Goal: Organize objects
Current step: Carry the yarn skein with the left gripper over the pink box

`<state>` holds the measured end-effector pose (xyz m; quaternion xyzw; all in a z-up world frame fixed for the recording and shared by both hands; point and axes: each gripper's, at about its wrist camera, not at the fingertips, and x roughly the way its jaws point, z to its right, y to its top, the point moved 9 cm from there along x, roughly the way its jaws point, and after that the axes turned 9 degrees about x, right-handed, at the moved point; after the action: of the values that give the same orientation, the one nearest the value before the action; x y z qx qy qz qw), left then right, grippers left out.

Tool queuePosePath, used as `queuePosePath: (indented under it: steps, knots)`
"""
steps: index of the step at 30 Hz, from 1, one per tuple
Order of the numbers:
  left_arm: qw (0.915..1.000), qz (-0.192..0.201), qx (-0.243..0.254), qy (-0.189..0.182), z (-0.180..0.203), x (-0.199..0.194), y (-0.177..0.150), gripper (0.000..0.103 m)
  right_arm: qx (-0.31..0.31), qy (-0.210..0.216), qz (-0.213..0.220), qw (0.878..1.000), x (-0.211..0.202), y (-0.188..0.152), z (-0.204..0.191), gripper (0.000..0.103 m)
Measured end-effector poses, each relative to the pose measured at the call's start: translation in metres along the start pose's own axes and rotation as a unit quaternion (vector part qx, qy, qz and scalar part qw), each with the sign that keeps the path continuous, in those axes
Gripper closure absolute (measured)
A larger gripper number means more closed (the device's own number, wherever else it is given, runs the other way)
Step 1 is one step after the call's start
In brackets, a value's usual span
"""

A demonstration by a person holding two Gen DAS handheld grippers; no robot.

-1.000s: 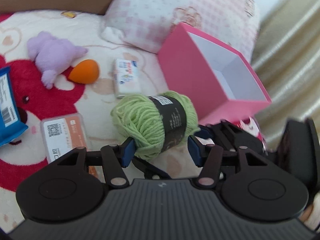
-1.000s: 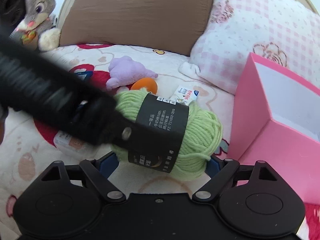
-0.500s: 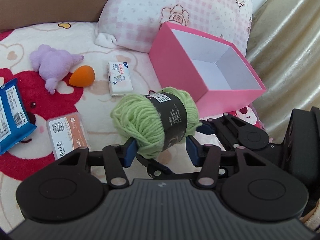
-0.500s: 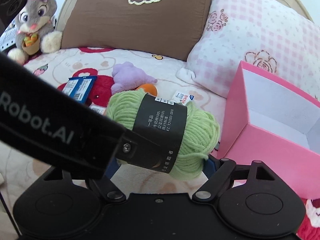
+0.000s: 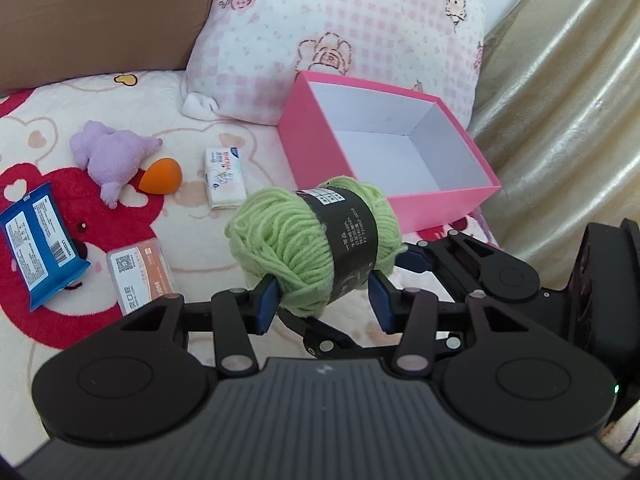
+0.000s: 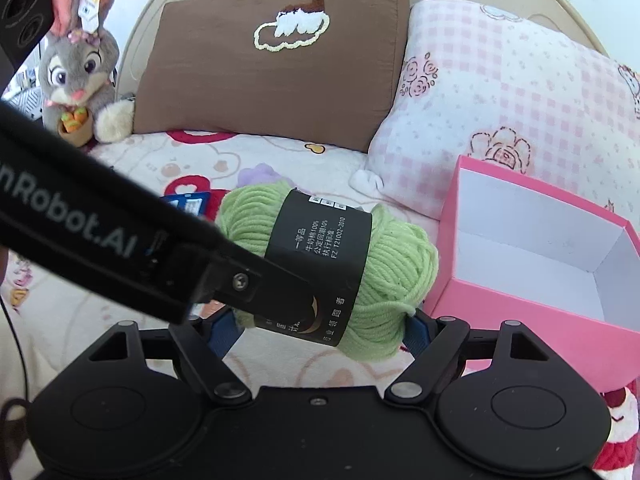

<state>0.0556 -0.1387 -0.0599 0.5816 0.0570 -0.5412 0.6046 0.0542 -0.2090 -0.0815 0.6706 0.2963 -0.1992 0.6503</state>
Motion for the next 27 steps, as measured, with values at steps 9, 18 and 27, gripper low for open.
queuePosePath:
  steps: [9,18,27]
  knots:
    - [0.9981,-0.033,0.044,0.027,0.044,-0.016,0.018,0.057,-0.006,-0.008,0.003,1.000,-0.035,0.008,0.008,0.019]
    - [0.9963,-0.037,0.074,0.023,0.085,-0.022,0.046,0.057,0.002,-0.025,0.016,1.000,-0.060,0.026,0.038,0.019]
    - [0.9954,-0.043,0.086,-0.006,0.123,-0.012,0.079,0.057,0.027,-0.041,0.028,0.998,-0.088,0.037,0.080,0.019]
